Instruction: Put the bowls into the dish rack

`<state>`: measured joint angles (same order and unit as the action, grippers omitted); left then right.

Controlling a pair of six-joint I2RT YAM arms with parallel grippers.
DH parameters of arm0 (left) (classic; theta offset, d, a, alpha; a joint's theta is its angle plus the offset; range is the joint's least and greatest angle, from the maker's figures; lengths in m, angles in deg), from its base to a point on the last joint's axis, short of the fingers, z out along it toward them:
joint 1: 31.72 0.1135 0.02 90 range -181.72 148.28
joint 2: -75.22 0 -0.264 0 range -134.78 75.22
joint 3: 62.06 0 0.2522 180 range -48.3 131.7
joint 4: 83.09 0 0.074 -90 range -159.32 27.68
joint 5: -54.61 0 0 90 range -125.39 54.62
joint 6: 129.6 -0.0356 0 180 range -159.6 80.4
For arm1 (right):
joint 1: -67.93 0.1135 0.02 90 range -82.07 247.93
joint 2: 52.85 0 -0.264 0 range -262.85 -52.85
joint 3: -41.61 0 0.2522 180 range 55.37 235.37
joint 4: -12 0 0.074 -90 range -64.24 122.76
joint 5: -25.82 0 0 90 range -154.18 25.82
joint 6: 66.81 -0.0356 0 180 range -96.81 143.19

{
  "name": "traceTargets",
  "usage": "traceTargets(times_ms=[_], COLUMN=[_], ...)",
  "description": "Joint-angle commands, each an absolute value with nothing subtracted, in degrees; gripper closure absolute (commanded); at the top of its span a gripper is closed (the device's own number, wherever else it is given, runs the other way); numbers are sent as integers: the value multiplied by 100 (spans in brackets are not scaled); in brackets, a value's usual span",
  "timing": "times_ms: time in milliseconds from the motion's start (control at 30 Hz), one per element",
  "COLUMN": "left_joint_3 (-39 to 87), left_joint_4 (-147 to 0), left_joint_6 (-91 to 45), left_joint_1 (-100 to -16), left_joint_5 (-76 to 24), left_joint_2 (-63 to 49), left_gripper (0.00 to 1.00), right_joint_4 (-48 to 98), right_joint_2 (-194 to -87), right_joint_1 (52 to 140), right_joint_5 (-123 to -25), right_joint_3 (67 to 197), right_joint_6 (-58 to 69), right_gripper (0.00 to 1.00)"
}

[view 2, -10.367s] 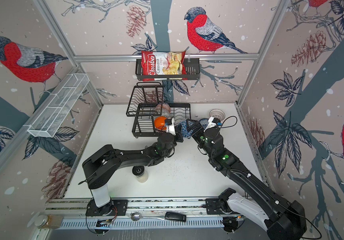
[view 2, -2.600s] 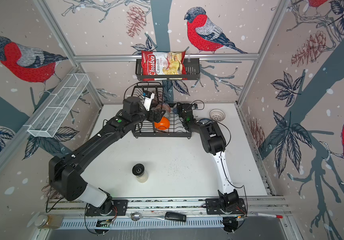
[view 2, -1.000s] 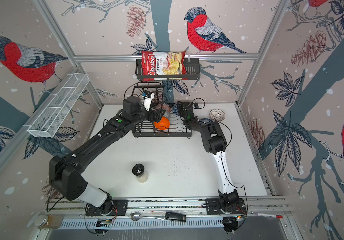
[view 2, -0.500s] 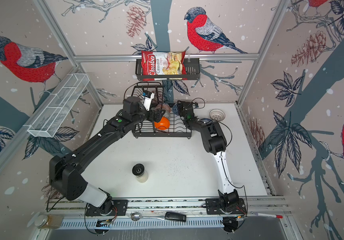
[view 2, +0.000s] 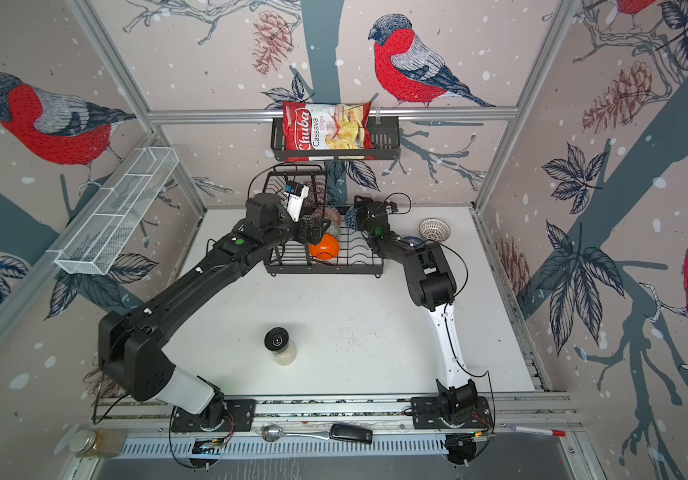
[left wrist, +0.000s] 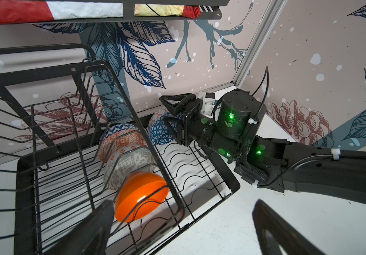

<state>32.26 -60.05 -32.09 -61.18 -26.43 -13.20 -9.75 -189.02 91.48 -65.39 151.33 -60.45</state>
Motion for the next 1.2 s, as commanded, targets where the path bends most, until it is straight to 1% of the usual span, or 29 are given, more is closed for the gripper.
traceTargets(times_ms=[0,200,567,600,933,1167], left_joint_3=[3217,3207,3151,3128,3032,3013], left_joint_4=[-6097,-6115,-6174,-6193,-6280,-6323], left_joint_6=[-3175,-3167,-3080,-3060,-3179,-3265], left_joint_1=[-6101,-6101,-6101,-6104,-6099,-6117], left_joint_5=[-2587,-2595,-2577,-2598,-2868,-3002], left_joint_2=[-1278,-1259,-1336,-1352,-1143,-854], left_gripper=[2,2,3,2,3,3], right_joint_4=[-1034,-1004,-835,-796,-696,-2], right_joint_2=[-18752,-18563,-18142,-18090,-17345,-16520], right_joint_1=[9146,9125,9157,9160,9227,9148], right_joint_5=[-6541,-6559,-6725,-6727,-6868,-7043], right_joint_3=[15016,14784,14499,14448,13818,13555], right_joint_6=[-5916,-5921,-6037,-6047,-6018,-5306], right_gripper=[24,12,3,0,0,0])
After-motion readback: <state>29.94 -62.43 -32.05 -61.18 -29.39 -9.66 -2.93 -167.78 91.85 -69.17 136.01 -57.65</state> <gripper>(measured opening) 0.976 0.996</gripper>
